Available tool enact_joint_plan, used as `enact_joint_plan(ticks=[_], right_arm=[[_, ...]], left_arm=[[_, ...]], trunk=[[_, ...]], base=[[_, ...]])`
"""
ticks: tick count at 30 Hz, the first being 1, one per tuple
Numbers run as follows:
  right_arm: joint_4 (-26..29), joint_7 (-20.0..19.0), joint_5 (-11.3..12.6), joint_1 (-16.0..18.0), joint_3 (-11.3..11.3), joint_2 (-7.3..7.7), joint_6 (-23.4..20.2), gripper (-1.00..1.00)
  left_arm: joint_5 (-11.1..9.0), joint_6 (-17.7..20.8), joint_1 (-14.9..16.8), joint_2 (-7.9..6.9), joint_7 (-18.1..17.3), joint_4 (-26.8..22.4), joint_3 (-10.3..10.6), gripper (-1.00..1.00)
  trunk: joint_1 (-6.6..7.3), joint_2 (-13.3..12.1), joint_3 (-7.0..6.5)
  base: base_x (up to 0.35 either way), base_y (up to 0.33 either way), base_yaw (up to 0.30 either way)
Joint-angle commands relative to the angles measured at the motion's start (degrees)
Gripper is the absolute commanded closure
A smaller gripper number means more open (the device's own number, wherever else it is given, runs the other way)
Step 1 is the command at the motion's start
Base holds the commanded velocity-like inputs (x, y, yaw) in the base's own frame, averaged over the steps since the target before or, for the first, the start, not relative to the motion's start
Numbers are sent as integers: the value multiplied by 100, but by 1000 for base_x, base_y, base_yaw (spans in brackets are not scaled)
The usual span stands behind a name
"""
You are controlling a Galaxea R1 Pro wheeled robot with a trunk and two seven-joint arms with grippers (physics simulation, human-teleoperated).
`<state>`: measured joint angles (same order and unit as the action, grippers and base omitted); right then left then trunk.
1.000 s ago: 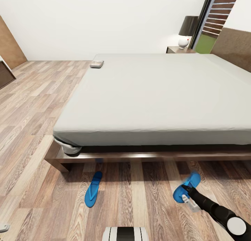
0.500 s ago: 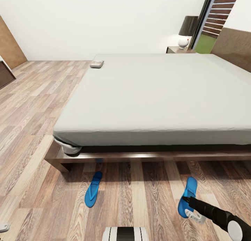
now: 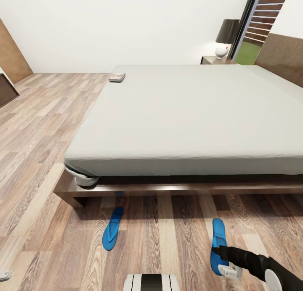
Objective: In the bedroom, move the book from the bed onto either nightstand, and place the two sandals side by side next to the bed.
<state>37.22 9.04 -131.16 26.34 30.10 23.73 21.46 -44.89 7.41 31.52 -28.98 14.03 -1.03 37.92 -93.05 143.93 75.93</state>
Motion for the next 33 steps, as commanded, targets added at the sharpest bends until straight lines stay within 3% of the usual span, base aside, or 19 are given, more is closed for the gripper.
enact_joint_plan(ticks=[1, 6, 33], right_arm=[[57, -32, -86, 3, 34, 0, -1, 100], [232, -343, -110, 3, 119, -8, 0, 100], [261, -426, -129, 12, 145, -33, -71, 100]], left_arm=[[-37, 32, -15, -3, 27, -12, 48, -100], [-44, 32, -156, 17, 26, -24, 53, -100], [-37, -137, -196, 4, -6, -12, 58, -100]], trunk=[[1, 2, 4], [1, 2, 4], [1, 2, 4]], base=[[0, 0, 0], [65, 102, 0], [11, 37, 0]])
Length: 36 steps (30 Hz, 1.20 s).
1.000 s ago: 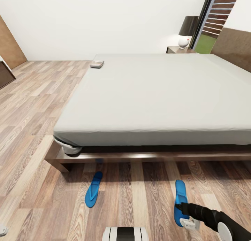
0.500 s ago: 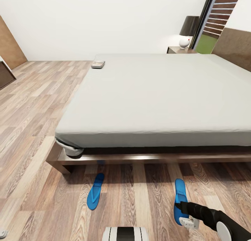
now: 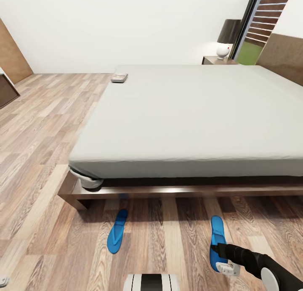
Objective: In the bedroom, move the book from the bed onto either nightstand, and place the two sandals side by side next to the bed.
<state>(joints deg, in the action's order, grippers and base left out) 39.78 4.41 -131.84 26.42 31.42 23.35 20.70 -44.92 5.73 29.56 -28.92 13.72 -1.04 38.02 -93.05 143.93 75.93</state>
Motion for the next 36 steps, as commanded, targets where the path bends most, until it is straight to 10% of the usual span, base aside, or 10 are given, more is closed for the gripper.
enact_joint_plan(ticks=[1, 36], right_arm=[[4, 36, -60, 3, 13, 4, 5, 100], [4, 43, -61, 3, 31, -52, -163, 100]], left_arm=[[-35, 16, -1, -1, 24, -14, 48, -100], [-35, -11, -170, 0, 20, -19, 48, -100]], trunk=[[1, 2, 4], [1, 2, 4]], base=[[0, 61, 0], [0, 73, 0]])
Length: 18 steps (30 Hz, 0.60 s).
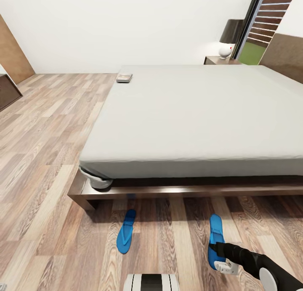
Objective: In the bedroom, move the book from the bed onto either nightstand, and place the two sandals side by side next to the bed.
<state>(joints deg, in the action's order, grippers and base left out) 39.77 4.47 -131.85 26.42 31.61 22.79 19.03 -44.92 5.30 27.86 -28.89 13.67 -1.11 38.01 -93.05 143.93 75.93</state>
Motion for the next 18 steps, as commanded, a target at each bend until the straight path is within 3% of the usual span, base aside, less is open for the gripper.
enact_joint_plan(ticks=[1, 18], right_arm=[[4, 36, -62, 3, 12, -4, 5, 100], [4, 36, -69, 3, 80, -63, 5, 100]], left_arm=[[-34, 32, 0, -2, 24, -12, 48, -100], [-34, 32, 0, -2, 22, -15, 48, -100]], trunk=[[1, 2, 4], [1, 2, 4]], base=[[0, 85, 0], [0, 79, 0]])
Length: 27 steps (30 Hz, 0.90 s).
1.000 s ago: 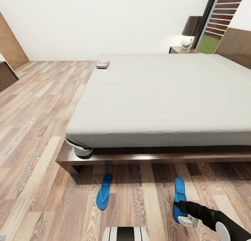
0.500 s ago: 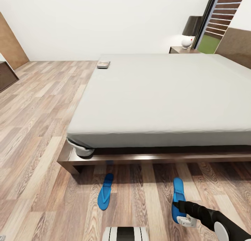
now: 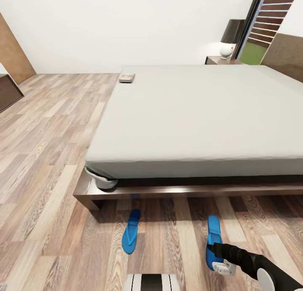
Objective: In the bedroom, move the book from the bed onto either nightstand, and place the two sandals side by side next to the bed.
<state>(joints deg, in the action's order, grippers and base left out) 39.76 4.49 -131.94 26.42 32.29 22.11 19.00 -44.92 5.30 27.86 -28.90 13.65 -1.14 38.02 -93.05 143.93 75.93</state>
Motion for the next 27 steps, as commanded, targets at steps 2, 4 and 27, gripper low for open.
enact_joint_plan(ticks=[2, 4, 27], right_arm=[[6, 35, -60, 3, 13, 5, 7, 100], [6, 35, -60, 3, 13, 4, 7, 100], [-3, 35, -69, 3, 14, -42, 7, 100]], left_arm=[[-34, 33, 0, -2, 24, -14, 48, -100], [-34, 33, 0, -2, 24, -13, 48, -100], [-34, 15, -7, -11, 22, -9, 48, -100]], trunk=[[1, 2, 4], [1, 2, 4], [1, 2, 4]], base=[[0, 137, 0], [0, 72, 0], [0, 6, 0]])
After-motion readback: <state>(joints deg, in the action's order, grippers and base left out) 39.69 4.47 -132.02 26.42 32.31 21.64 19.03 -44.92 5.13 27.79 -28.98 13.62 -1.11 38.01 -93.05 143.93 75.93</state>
